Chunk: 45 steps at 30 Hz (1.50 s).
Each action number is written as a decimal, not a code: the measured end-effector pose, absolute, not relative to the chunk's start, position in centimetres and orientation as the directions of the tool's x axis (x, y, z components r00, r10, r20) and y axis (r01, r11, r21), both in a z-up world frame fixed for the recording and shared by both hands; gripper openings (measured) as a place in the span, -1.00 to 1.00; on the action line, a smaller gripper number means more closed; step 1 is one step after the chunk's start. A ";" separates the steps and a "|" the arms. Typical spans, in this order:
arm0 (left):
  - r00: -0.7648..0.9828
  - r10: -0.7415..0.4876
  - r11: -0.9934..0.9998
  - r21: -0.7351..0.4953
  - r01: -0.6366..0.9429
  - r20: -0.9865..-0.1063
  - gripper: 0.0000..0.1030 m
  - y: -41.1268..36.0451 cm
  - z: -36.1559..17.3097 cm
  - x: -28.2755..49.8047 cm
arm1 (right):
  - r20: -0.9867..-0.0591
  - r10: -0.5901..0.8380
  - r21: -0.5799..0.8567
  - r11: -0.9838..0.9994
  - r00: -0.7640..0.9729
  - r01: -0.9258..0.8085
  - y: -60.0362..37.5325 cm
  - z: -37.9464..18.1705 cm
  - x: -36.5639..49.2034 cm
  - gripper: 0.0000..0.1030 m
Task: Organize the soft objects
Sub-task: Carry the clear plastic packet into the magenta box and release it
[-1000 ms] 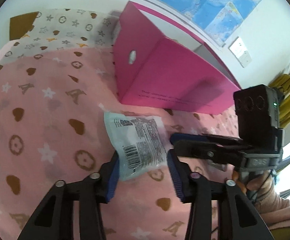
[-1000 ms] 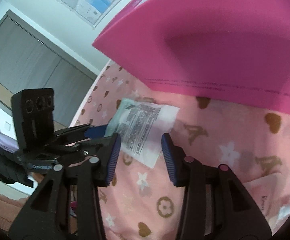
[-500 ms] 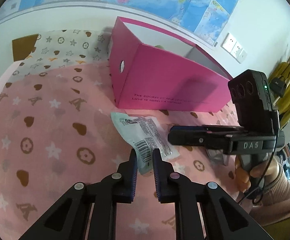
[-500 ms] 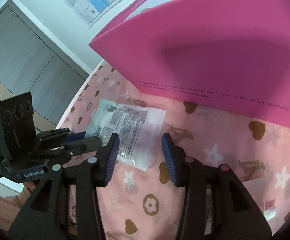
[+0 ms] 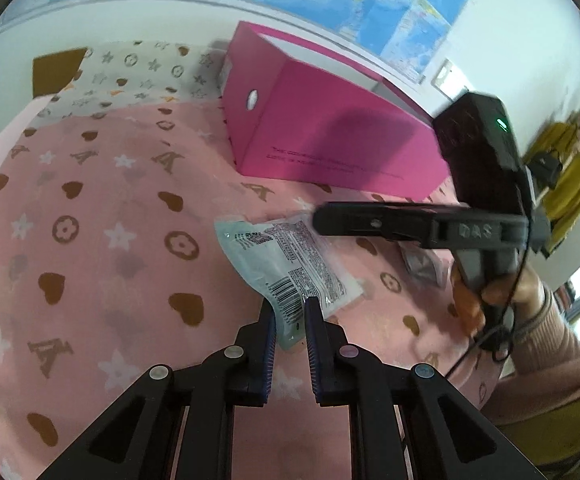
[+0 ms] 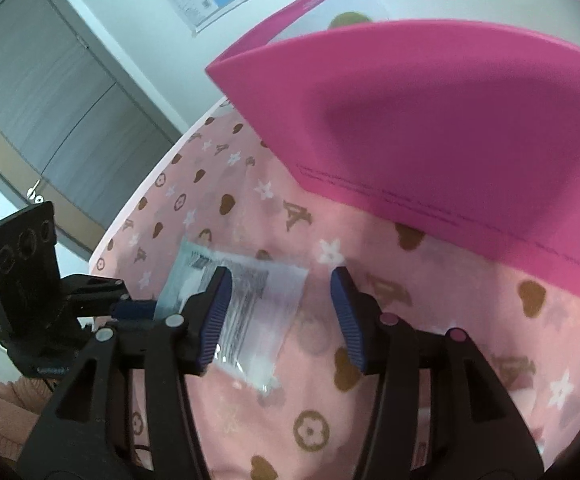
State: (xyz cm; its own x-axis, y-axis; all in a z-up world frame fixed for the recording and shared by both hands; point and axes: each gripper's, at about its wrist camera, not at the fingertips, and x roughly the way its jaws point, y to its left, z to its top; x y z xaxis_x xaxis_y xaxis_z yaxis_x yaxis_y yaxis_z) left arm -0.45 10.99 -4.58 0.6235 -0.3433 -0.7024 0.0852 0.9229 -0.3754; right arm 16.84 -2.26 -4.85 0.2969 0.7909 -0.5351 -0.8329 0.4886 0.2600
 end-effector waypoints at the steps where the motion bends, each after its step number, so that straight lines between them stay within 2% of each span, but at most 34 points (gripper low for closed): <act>1: 0.624 -0.339 0.927 -0.362 0.095 -0.704 -0.74 10.8 -4.5 -0.6 | -0.538 0.792 0.252 0.477 0.287 -0.842 -1.8 -4.8 16.8 0.13; 6: 0.616 -0.309 0.941 -0.325 0.090 -0.724 -0.74 10.4 -5.1 -0.7 | -0.534 0.823 0.321 0.409 0.194 -0.854 -1.8 -5.1 17.0 0.15; 13: 0.613 -0.344 0.921 -0.382 0.074 -0.711 -0.74 10.8 -5.4 -0.1 | -0.529 0.822 0.336 0.432 0.212 -0.837 -4.1 -5.4 16.5 -0.65; 17: 0.626 -0.398 0.894 -0.437 0.100 -0.671 -0.74 10.4 -4.2 0.6 | -0.493 0.830 0.309 0.446 0.260 -0.840 -6.3 -3.5 15.1 -0.71; 22: 0.649 -0.438 0.882 -0.437 0.176 -0.622 -0.73 8.6 -1.1 2.4 | -0.418 0.839 0.267 0.480 0.349 -0.835 -10.2 0.4 14.0 -0.71; 31: 0.681 -0.463 0.882 -0.375 0.286 -0.568 -0.65 4.5 5.2 9.4 | -0.300 0.810 0.224 0.572 0.503 -0.789 -15.4 6.6 14.8 -0.71; 38: 0.662 -0.439 0.896 -0.352 0.271 -0.607 -0.62 3.5 5.9 15.1 | -0.306 0.786 0.271 0.613 0.538 -0.742 -17.3 8.1 19.2 -0.71; 45: 0.644 -0.398 0.915 -0.334 0.227 -0.653 -0.62 3.4 5.0 17.3 | -0.342 0.769 0.292 0.633 0.539 -0.717 -16.4 7.5 22.3 -0.71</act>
